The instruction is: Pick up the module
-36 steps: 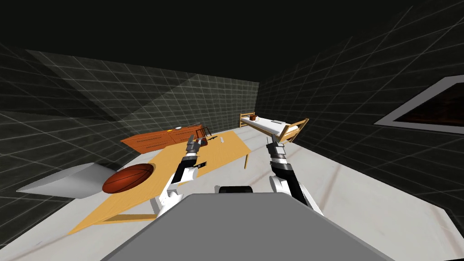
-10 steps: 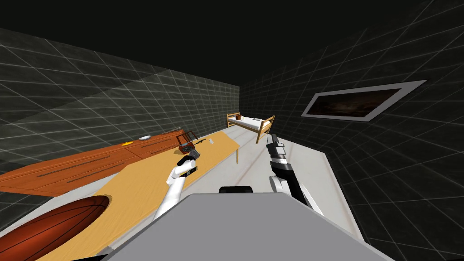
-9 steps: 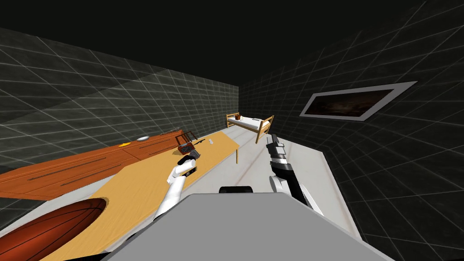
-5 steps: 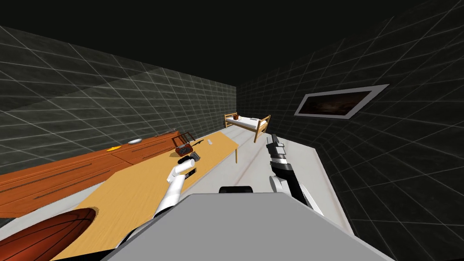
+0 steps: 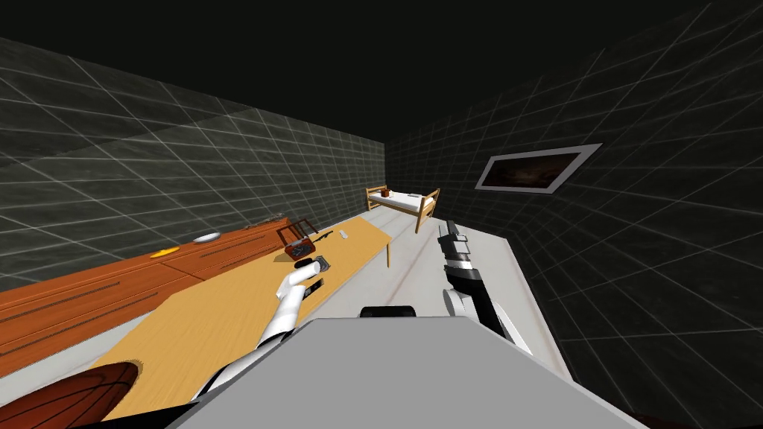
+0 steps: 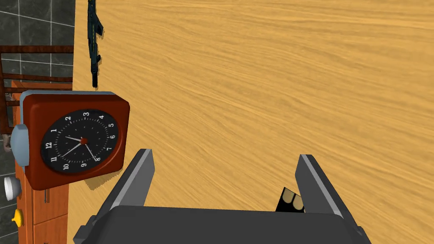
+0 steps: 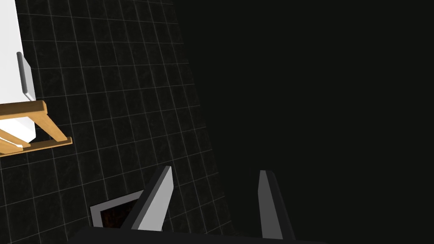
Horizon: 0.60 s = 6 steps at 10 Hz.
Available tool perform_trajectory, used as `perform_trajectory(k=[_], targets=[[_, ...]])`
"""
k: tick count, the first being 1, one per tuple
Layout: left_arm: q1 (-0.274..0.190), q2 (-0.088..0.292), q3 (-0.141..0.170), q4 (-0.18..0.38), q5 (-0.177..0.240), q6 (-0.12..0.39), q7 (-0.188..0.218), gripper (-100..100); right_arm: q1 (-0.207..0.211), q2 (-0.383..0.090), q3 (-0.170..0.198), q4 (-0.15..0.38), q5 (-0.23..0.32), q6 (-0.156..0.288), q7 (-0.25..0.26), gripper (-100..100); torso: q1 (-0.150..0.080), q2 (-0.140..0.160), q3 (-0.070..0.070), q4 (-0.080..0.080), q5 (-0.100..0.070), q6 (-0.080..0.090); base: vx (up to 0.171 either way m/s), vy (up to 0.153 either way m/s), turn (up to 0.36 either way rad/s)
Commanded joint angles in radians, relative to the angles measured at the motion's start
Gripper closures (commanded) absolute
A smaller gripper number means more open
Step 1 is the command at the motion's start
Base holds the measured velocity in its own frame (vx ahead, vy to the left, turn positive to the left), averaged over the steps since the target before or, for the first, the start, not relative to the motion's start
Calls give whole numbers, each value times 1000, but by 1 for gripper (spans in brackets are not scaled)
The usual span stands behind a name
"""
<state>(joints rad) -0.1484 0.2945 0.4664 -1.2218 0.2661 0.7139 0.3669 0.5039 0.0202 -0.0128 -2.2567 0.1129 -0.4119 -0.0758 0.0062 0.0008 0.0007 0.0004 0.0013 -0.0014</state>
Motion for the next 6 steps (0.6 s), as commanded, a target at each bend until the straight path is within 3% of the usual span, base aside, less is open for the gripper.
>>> perform_trajectory(k=[1,4,5,6], targets=[[-16,8,8,50,1,50,16,-100,0,0,0,0,0,0,0,0,0,0,0,0,0,0,-31,74,-113],[-32,16,13,104,1,122,30,-100,0,0,0,0,0,0,0,0,1,0,0,0,0,0,-15,70,-73],[-47,25,18,149,0,151,43,-100,0,0,0,0,0,0,0,0,0,-1,0,0,0,0,-20,80,-95],[-47,25,18,149,0,171,43,-100,0,0,0,0,0,0,0,0,1,0,0,0,0,0,-11,84,-50]])
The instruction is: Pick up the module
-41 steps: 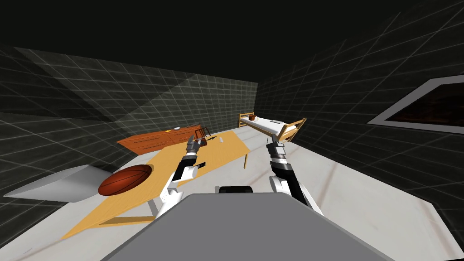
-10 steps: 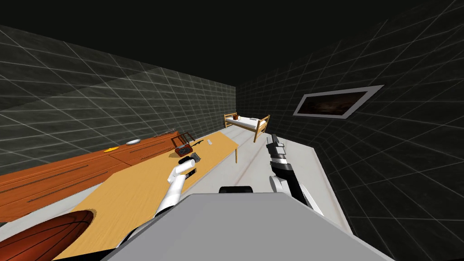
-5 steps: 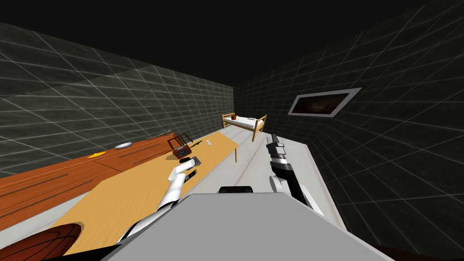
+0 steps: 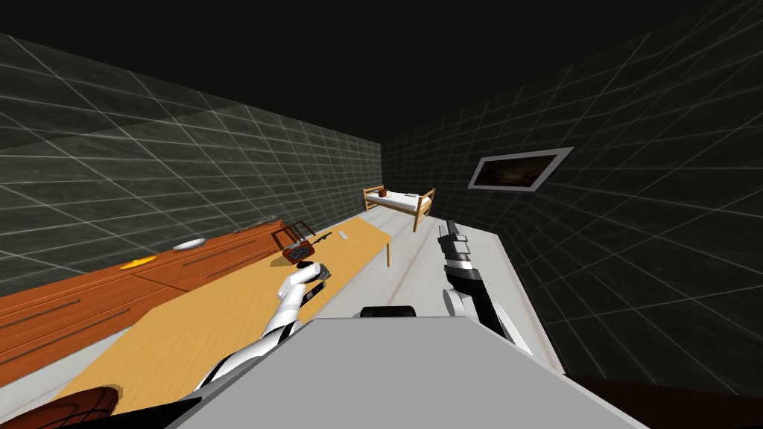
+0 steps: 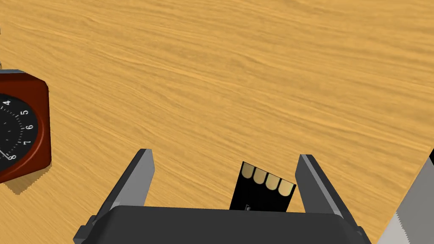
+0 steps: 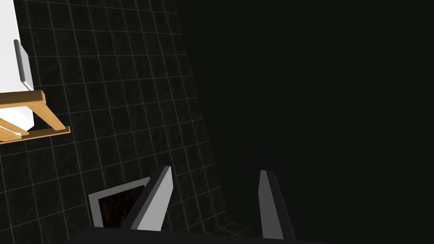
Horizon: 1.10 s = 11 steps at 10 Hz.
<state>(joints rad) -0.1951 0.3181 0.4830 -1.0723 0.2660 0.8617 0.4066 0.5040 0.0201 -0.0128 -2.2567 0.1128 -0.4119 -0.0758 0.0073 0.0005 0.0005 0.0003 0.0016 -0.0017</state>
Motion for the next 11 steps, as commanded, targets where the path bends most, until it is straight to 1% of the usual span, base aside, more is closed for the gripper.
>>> perform_trajectory(k=[1,2,3,4,5,6,7,8,11], targets=[[-13,11,4,42,-2,50,17,-100,0,0,0,0,0,0,0,0,0,0,0,0,0,0,-8,95,-98],[-13,11,4,42,-2,69,17,-100,0,0,0,0,0,0,0,0,1,0,0,0,0,0,-17,80,-49],[-25,19,6,83,-4,95,29,-100,0,0,0,0,0,0,0,0,0,0,0,0,0,0,-22,88,-60],[-25,19,6,83,-4,112,29,-100,0,0,0,0,0,0,0,0,0,0,0,0,0,0,-26,75,-60],[-36,28,8,121,-6,138,41,-100,0,0,0,0,0,0,0,0,0,1,0,0,0,0,-24,86,-78],[-36,28,8,121,-6,152,41,-100,0,0,0,0,0,0,0,0,0,1,0,0,0,0,-16,73,-42],[-45,36,8,156,-9,189,51,-100,0,0,0,0,0,0,0,0,-1,0,0,0,0,0,-13,79,-65],[-45,36,8,156,-9,189,51,-100,0,0,0,0,0,0,0,0,0,0,0,0,0,0,-11,75,-36],[-65,55,5,242,-17,277,78,-100,0,0,0,0,0,0,0,0,1,0,0,0,0,0,-29,102,-73]])
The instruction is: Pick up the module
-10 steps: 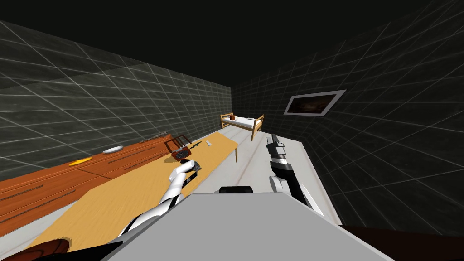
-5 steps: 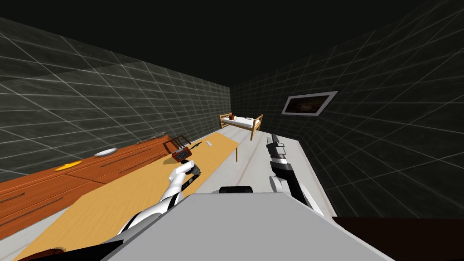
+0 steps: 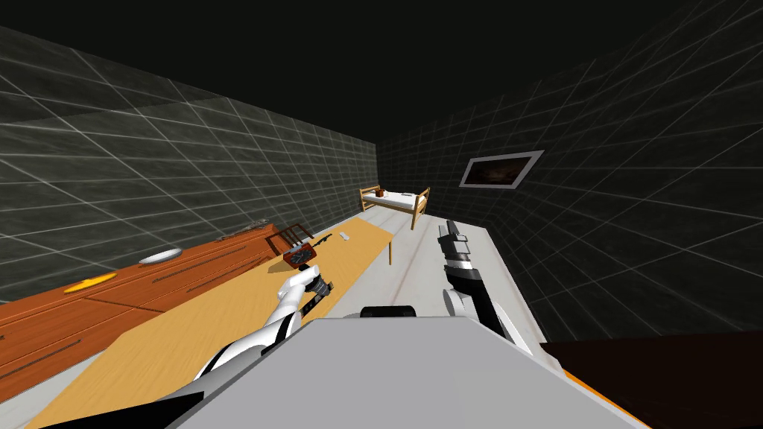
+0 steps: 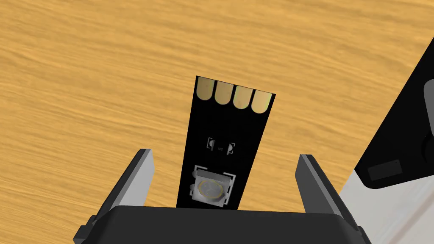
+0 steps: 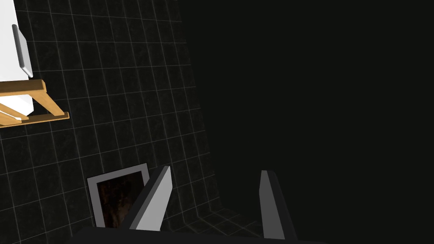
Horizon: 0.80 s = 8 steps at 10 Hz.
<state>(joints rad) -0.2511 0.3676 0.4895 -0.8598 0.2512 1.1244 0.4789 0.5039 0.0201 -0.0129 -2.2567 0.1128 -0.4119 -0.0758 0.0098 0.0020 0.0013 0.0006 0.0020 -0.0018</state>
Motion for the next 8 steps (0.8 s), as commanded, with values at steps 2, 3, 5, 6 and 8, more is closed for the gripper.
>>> perform_trajectory(k=[2,3,5,6,8], targets=[[-14,11,-2,51,-5,36,12,-100,0,0,0,0,0,0,0,0,-1,-1,-1,0,0,0,-7,90,-20],[-17,16,-4,68,-7,53,18,-100,0,0,0,0,0,0,0,0,-2,-3,-1,0,0,0,-10,94,-46],[-20,17,-4,76,-7,53,18,-100,0,0,0,0,0,0,0,0,-2,-2,-1,0,0,0,-13,60,-28],[-20,18,-5,77,-8,57,20,0,0,0,0,0,0,0,0,0,-5,-2,-1,0,-1,0,-1,7,1],[-8,1,-12,106,-10,6,12,-100,0,0,0,0,0,0,0,0,-8,-4,-2,-1,-1,0,37,13,29]])
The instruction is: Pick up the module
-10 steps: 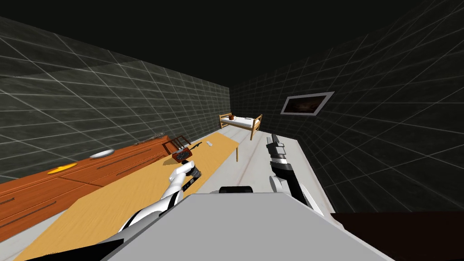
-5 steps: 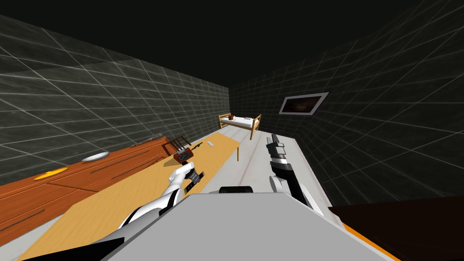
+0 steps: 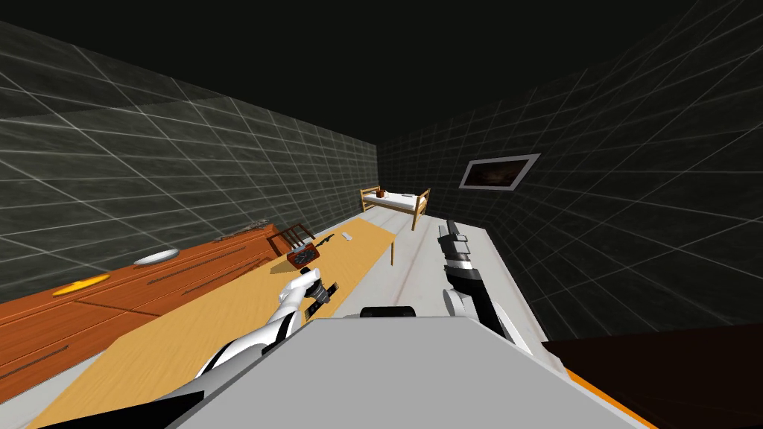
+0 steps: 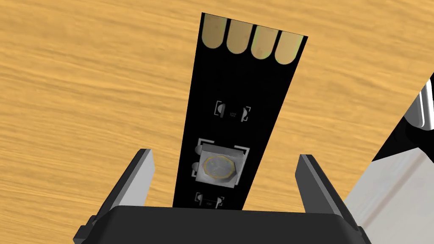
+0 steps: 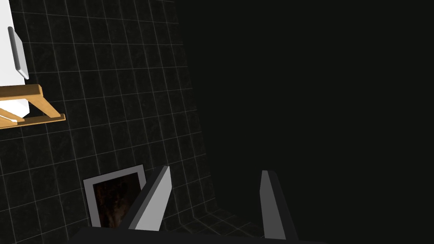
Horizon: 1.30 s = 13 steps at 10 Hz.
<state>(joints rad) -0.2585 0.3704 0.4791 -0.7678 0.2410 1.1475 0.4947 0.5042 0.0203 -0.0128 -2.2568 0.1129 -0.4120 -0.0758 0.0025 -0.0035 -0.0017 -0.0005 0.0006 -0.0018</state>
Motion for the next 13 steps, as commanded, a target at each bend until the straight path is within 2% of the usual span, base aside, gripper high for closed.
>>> perform_trajectory(k=[1,2,3,4,8,9,10,13], targets=[[4,-7,-4,23,-1,-34,-6,-100,0,0,0,0,0,0,0,0,0,0,0,0,0,0,46,21,27],[8,-13,-6,33,-1,-50,-8,-100,0,0,0,0,0,0,0,0,0,0,0,0,0,0,50,19,23],[2,-9,-5,29,-2,-37,-5,-100,0,0,0,0,0,0,0,0,0,-1,0,0,0,0,23,7,3],[2,-10,-6,31,-2,-42,-5,100,0,0,0,0,0,0,0,0,0,0,0,0,0,0,0,0,0],[2,-11,-6,31,-1,-39,-5,100,0,0,0,0,0,0,0,0,4,-1,-1,0,1,0,0,0,0],[2,-11,-6,31,-1,-39,-5,0,0,0,0,0,0,0,0,0,4,-1,-1,0,1,0,0,0,0],[-2,1,0,9,0,-8,-2,100,0,0,0,0,0,0,0,0,4,-1,-1,0,1,0,-33,-9,-41],[-10,12,5,-11,2,25,3,100,0,0,0,0,0,0,0,0,3,2,1,0,1,0,-39,-11,-18]])
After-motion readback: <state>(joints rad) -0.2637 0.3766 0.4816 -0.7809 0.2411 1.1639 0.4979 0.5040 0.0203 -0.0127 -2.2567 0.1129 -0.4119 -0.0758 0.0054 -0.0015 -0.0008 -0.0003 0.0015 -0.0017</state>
